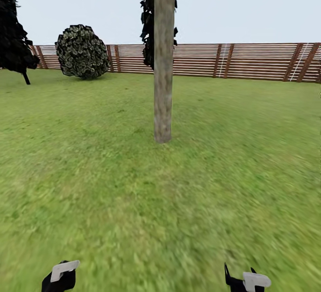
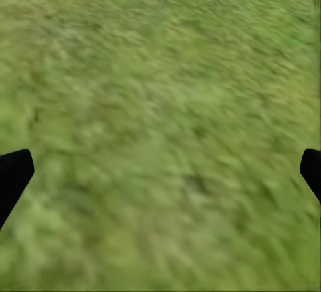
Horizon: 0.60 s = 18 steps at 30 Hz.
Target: In the garden, pick up the pesticide atomizer on the floor and spray pesticide onto both trees until each tree trunk is fully covered.
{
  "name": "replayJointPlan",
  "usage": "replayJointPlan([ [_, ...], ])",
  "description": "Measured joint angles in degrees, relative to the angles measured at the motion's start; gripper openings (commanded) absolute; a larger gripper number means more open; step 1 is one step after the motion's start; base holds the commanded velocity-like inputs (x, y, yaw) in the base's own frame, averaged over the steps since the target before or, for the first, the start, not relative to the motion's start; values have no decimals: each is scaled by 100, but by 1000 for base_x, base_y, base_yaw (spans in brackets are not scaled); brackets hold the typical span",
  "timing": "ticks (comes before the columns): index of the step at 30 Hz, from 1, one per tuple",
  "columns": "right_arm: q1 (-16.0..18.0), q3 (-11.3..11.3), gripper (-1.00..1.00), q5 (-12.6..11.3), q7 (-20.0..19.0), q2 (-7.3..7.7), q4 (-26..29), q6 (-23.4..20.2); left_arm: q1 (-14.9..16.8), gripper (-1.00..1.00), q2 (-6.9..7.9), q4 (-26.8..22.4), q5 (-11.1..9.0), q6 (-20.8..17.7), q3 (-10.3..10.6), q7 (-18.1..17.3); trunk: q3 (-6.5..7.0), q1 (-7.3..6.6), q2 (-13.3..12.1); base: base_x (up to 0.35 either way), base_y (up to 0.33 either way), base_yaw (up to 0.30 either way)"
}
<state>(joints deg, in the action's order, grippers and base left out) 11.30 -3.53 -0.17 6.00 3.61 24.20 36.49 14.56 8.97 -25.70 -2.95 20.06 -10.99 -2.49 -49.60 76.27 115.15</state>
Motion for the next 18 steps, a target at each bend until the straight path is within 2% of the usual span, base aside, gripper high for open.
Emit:
replayJointPlan([
  [18,0,0,100,0,3,0,-8,0,0,-100,0,0,0,0,1,0,1,0,0,339,0,-3],
])
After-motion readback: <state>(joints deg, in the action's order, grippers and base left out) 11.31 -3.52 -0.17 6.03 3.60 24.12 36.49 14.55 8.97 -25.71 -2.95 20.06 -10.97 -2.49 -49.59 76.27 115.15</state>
